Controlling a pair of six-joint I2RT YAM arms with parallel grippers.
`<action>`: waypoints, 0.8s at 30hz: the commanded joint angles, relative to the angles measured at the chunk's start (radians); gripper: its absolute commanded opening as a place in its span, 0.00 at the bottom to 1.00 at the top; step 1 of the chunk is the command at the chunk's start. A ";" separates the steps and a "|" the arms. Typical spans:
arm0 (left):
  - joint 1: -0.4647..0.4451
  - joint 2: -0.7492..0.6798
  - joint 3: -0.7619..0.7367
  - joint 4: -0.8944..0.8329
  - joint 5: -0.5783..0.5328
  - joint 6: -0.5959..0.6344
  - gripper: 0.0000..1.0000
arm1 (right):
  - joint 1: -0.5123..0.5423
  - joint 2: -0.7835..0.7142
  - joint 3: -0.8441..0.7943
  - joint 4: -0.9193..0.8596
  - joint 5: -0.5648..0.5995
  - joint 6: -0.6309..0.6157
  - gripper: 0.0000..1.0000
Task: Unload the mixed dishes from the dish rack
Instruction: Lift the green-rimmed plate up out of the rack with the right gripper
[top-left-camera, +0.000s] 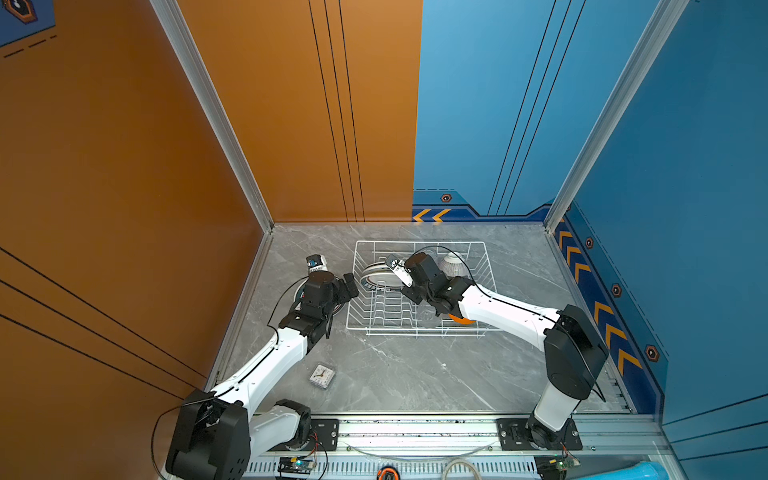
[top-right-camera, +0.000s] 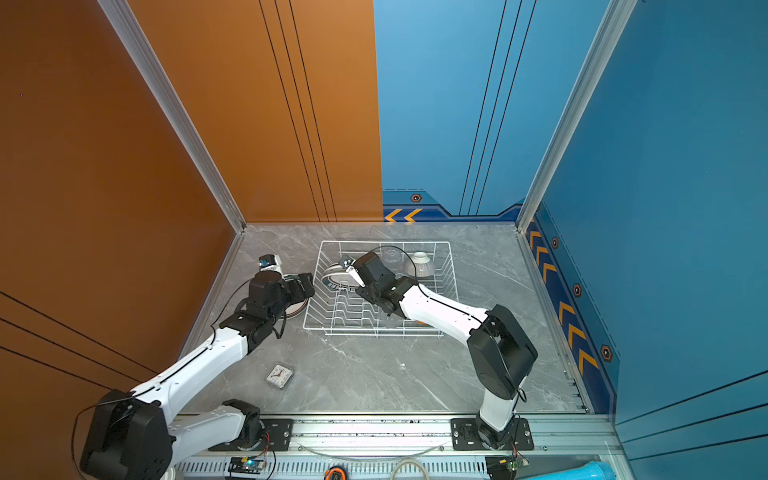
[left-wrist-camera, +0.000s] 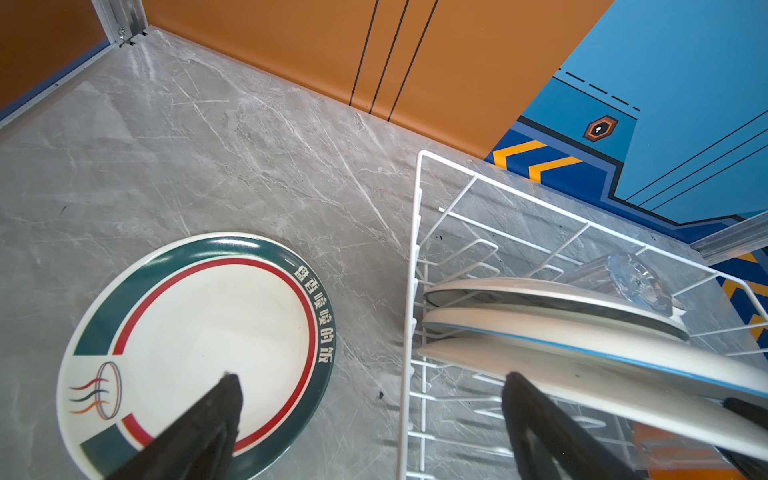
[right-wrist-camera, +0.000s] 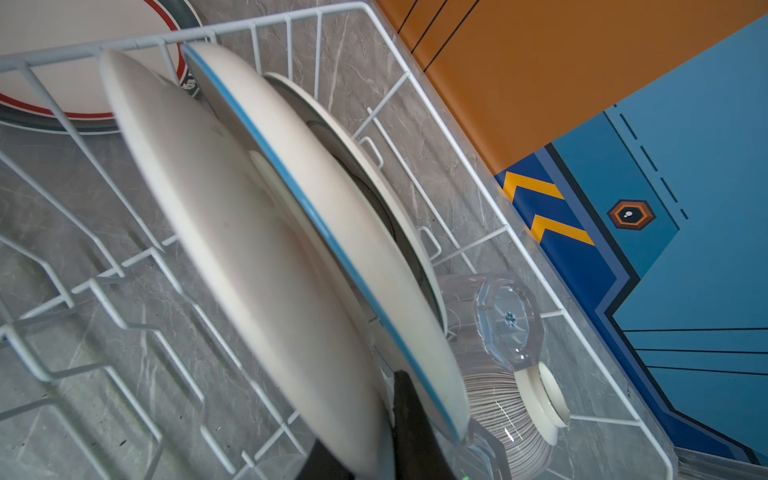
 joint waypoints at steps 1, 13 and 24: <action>-0.011 -0.002 -0.008 -0.009 -0.017 0.021 0.98 | 0.031 0.044 0.006 -0.054 -0.006 0.018 0.00; -0.012 -0.019 -0.013 -0.007 -0.023 0.015 0.98 | 0.043 -0.040 -0.032 0.030 0.076 0.005 0.00; -0.014 -0.041 -0.020 -0.007 -0.025 0.016 0.98 | 0.042 -0.136 -0.042 0.036 0.023 0.045 0.00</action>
